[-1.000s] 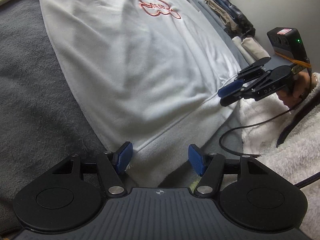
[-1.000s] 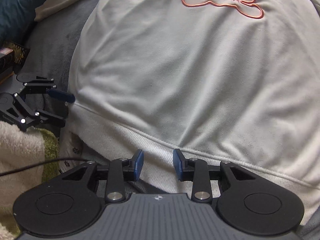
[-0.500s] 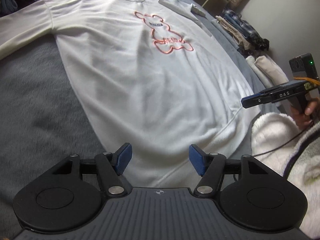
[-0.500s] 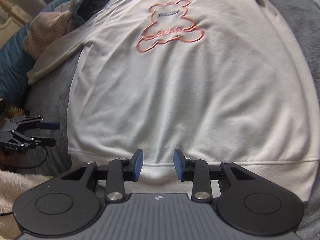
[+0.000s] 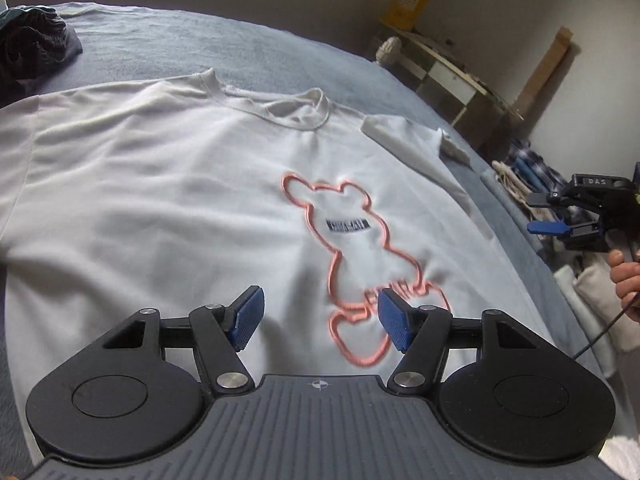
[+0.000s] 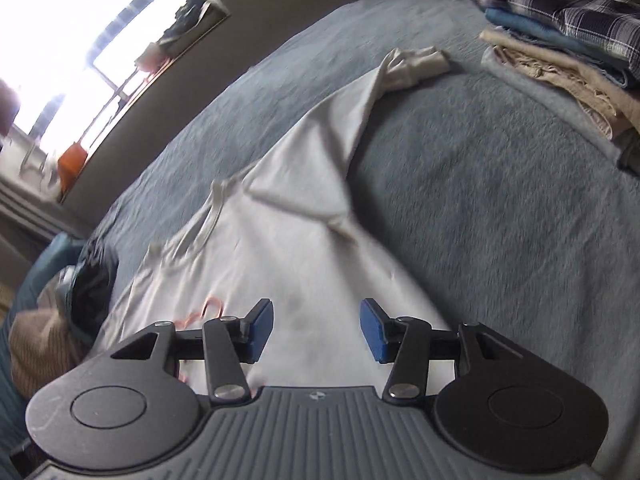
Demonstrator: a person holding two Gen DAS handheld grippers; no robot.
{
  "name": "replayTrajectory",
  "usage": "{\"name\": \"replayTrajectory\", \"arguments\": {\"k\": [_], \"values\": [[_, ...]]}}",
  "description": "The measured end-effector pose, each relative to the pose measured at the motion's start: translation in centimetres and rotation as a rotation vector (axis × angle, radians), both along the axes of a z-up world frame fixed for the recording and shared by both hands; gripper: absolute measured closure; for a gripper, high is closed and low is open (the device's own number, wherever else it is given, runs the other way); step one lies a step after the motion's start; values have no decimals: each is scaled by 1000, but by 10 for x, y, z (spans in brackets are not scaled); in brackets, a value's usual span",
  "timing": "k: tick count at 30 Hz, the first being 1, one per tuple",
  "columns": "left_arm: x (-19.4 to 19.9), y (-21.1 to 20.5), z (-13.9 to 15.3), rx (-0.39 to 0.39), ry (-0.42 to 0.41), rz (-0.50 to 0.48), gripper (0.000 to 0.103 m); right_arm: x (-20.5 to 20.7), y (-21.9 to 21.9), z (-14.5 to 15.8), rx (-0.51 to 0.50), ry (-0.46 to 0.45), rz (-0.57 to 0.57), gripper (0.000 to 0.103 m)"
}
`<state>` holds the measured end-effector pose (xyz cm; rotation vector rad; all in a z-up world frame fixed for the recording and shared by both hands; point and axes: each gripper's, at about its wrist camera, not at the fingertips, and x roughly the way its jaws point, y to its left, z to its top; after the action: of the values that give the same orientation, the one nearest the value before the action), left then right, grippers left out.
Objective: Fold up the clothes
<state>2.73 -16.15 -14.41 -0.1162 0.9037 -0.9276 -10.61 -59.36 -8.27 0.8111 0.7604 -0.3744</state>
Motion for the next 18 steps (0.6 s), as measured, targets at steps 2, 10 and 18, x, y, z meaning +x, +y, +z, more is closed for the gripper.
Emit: {"name": "replayTrajectory", "arguments": {"k": [2,10,18], "values": [[9,-6,-6,-25,-2,16,40,18,-32,-7,27,-23,-73,52],[11,-11,-31,-123,-80,46,39,91,-127,-23,6,-103,-261,52],[8,-7,-43,-196,-119,44,34,158,-178,-41,-5,-114,-299,52]]}}
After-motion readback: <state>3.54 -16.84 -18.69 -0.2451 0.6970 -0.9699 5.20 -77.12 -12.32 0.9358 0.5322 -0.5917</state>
